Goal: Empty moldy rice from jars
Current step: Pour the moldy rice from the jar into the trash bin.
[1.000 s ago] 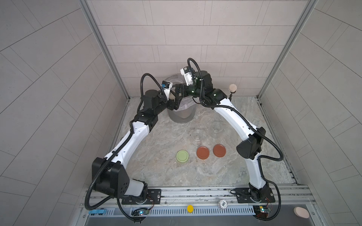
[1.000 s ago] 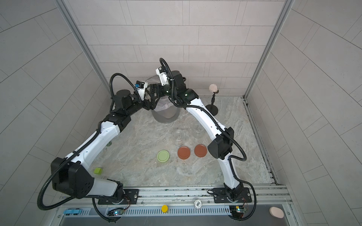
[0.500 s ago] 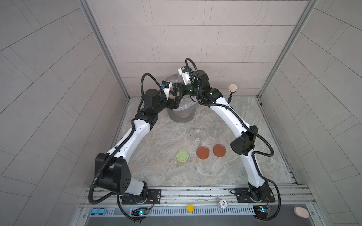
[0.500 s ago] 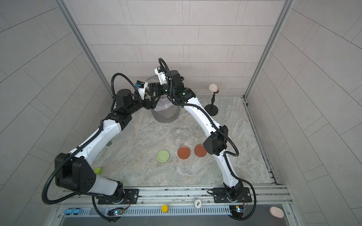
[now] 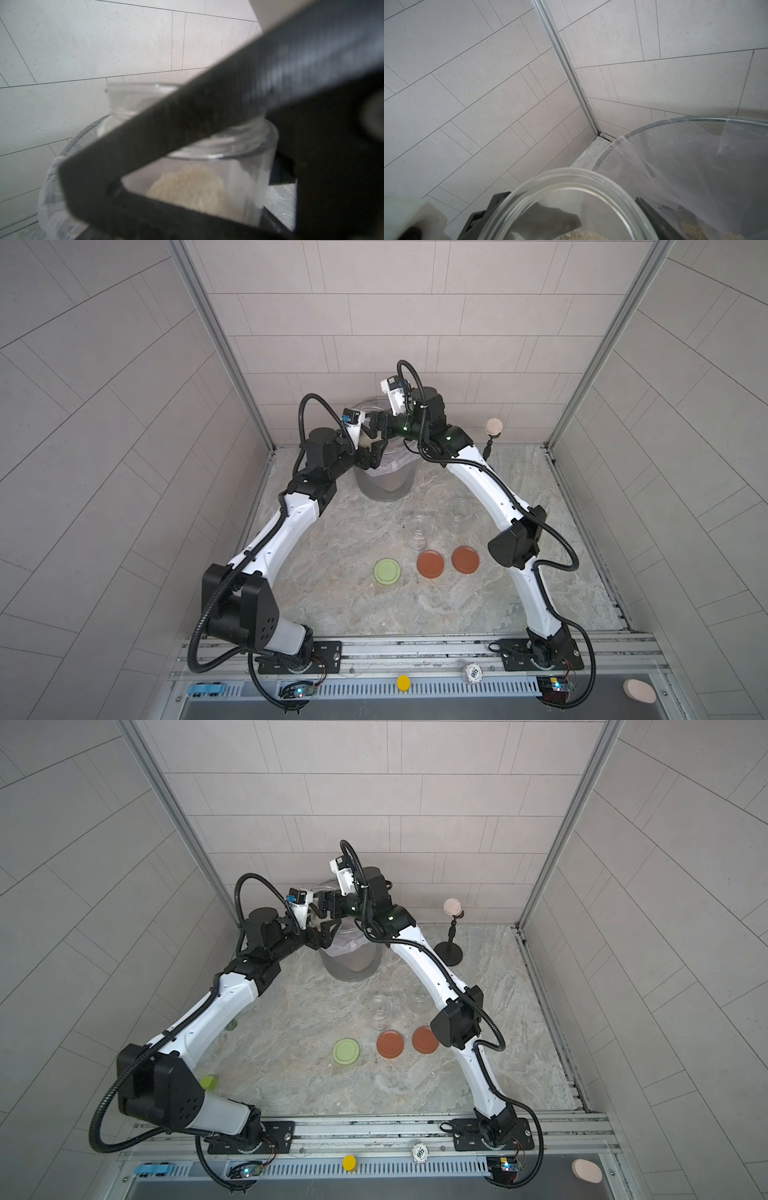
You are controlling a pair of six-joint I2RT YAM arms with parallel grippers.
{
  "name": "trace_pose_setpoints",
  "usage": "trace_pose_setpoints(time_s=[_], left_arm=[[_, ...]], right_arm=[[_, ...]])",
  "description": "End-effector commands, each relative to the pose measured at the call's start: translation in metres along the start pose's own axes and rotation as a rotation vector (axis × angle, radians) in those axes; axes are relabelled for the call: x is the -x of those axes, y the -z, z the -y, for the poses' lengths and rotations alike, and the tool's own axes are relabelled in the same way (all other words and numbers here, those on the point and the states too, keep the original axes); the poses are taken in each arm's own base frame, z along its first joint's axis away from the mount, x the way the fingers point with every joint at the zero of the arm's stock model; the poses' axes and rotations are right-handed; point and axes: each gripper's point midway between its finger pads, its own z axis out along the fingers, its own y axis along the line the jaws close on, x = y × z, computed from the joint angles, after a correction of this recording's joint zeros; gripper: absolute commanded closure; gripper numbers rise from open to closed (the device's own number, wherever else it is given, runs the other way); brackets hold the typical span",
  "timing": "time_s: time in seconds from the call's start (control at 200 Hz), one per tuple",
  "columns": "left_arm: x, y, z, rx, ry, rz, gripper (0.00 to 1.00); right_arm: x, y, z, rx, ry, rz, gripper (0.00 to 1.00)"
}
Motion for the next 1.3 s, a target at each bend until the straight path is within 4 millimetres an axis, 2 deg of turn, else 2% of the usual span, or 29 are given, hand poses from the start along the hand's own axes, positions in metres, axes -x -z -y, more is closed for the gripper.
trace_pose_setpoints(time_s=[0.0, 0.22, 0.315, 0.45, 0.595, 0.69, 0.791, 0.901, 1.091, 1.206, 1.296], left_arm=[[0.06, 0.015, 0.018, -0.017, -0.088, 0.216, 0.01], [0.06, 0.025, 0.016, 0.003, -0.062, 0.234, 0.0], [0.056, 0.033, 0.006, 0.062, -0.007, 0.236, 0.0], [0.043, 0.049, -0.019, 0.191, 0.232, 0.236, 0.0], [0.018, 0.05, -0.022, 0.179, 0.505, 0.165, 0.0], [0.01, 0.056, -0.023, 0.172, 0.624, 0.222, 0.0], [0.002, 0.074, -0.043, 0.296, 0.762, 0.279, 0.0], [-0.018, 0.09, -0.059, 0.484, 0.808, 0.178, 0.0], [-0.009, 0.095, -0.047, 0.429, 0.771, 0.144, 0.0], [-0.011, 0.082, -0.036, 0.352, 0.775, 0.091, 0.0], [-0.003, 0.066, -0.013, 0.194, 0.73, 0.067, 0.0]], right_arm=[[-0.001, -0.006, -0.03, 0.084, -0.062, -0.001, 0.66], [0.024, 0.0, -0.022, 0.062, -0.152, 0.091, 0.7], [0.034, 0.0, -0.016, 0.06, -0.206, 0.135, 0.7], [0.043, -0.001, -0.011, 0.076, -0.294, 0.178, 0.7], [0.05, 0.0, -0.012, 0.101, -0.364, 0.199, 0.7], [0.055, 0.003, -0.012, 0.114, -0.388, 0.208, 0.7], [0.056, 0.004, -0.013, 0.116, -0.403, 0.207, 0.7], [0.058, 0.005, -0.011, 0.118, -0.428, 0.21, 0.7], [0.058, 0.003, -0.008, 0.118, -0.49, 0.217, 0.7], [0.06, 0.003, -0.008, 0.131, -0.512, 0.226, 0.7], [0.061, 0.004, -0.011, 0.137, -0.514, 0.226, 0.7]])
